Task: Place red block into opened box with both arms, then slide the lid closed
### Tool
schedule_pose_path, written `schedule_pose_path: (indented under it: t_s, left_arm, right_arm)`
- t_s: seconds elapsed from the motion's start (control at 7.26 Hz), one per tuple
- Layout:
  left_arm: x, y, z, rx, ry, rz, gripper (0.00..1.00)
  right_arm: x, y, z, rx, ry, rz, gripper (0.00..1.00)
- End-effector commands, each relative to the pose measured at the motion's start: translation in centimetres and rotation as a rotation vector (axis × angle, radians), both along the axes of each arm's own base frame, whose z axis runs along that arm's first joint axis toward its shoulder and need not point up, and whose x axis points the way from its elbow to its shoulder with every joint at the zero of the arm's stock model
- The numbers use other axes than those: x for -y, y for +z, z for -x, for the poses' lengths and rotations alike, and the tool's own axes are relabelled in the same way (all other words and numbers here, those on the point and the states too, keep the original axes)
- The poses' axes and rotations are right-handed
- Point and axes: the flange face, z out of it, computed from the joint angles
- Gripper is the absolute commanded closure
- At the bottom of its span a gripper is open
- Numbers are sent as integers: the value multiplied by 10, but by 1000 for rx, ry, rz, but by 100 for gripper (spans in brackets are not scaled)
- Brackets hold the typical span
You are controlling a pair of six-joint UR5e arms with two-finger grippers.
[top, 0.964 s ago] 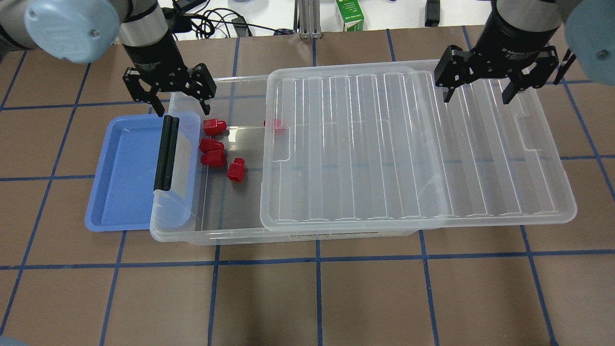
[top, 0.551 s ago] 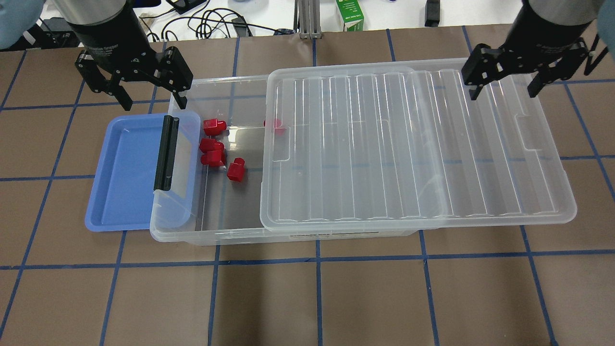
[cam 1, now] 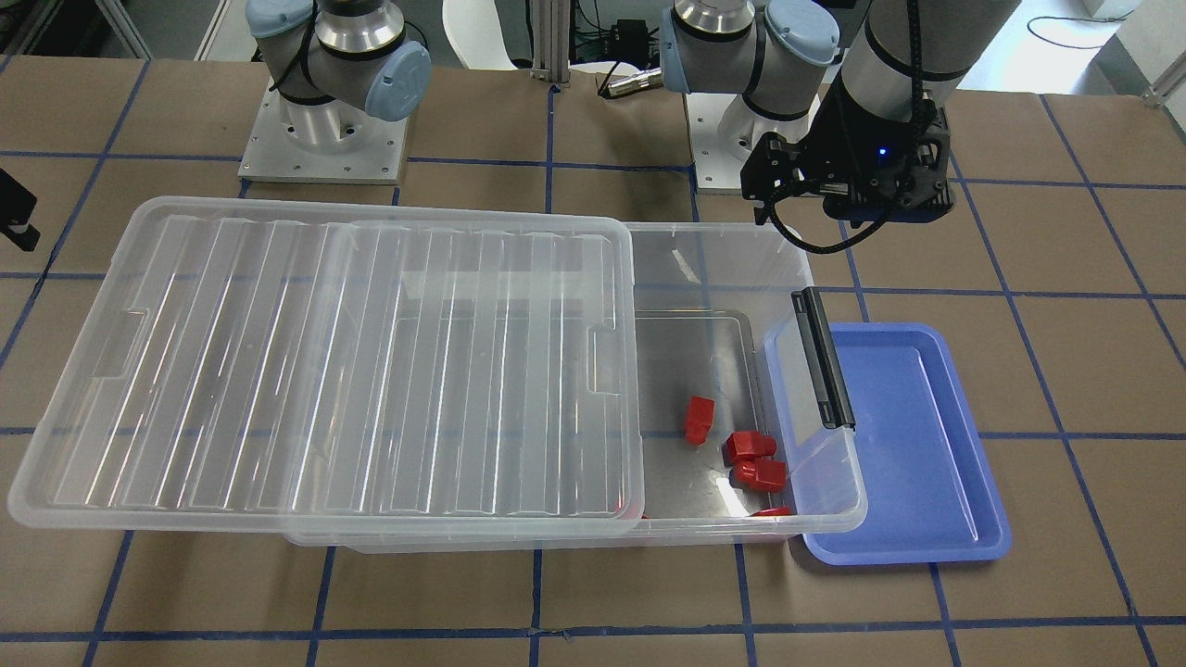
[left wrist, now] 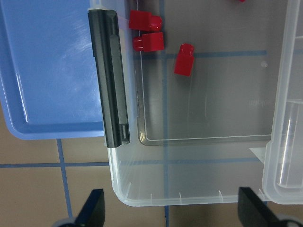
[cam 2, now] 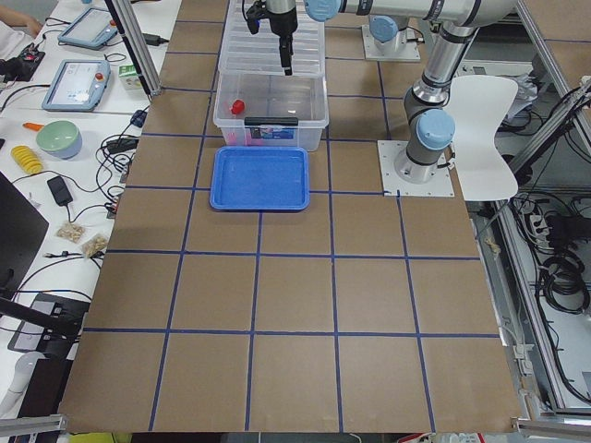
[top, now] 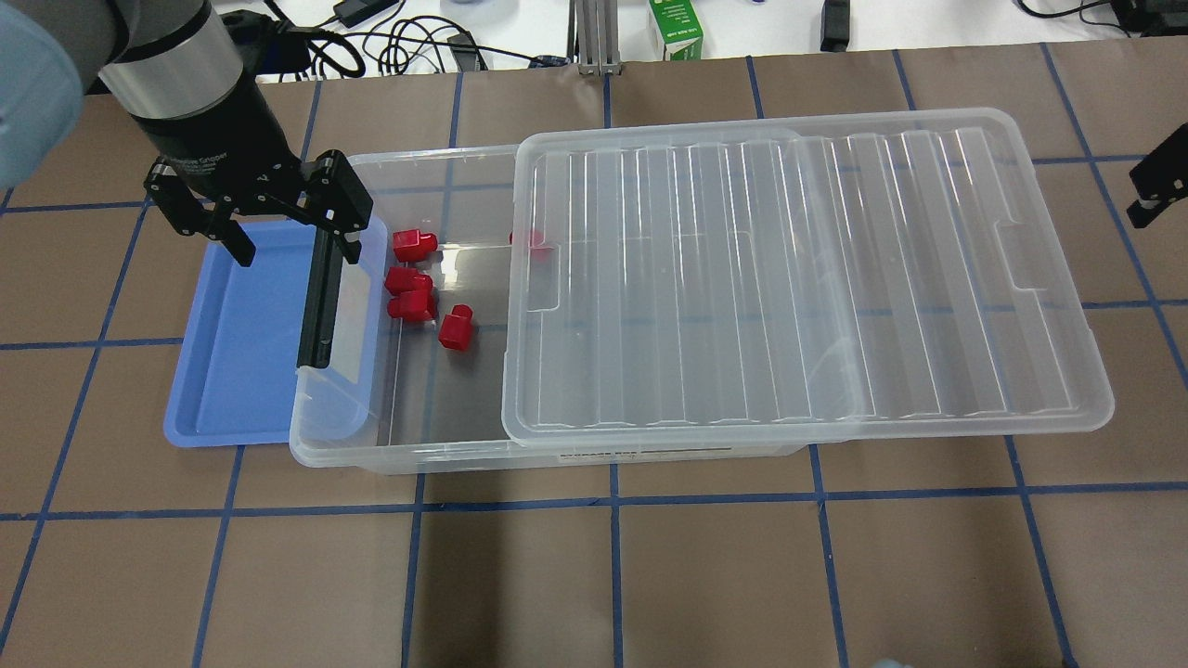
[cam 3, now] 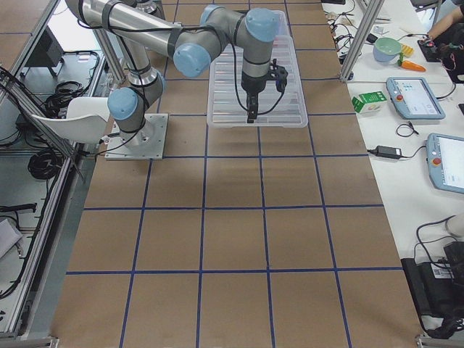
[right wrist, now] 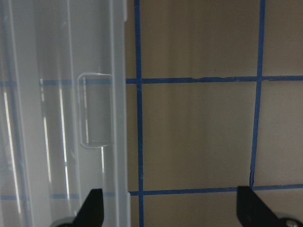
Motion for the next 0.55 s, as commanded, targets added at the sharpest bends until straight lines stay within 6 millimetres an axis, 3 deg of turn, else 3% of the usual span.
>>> schedule_pose_path:
  t_s: [0.0,0.14,0.41]
  left_arm:
    - [-5,-16,-3,-1,5,-18,0]
    - [-4,-19,-8,-1,17,8,0]
    - [-5,-20,-9,-1,3,8,0]
  right_arm:
    - [5,-64,14,9,2,26,0]
    - [8,-86,15,3,22,47,0]
    - [9,-100,14,12,14,44,0]
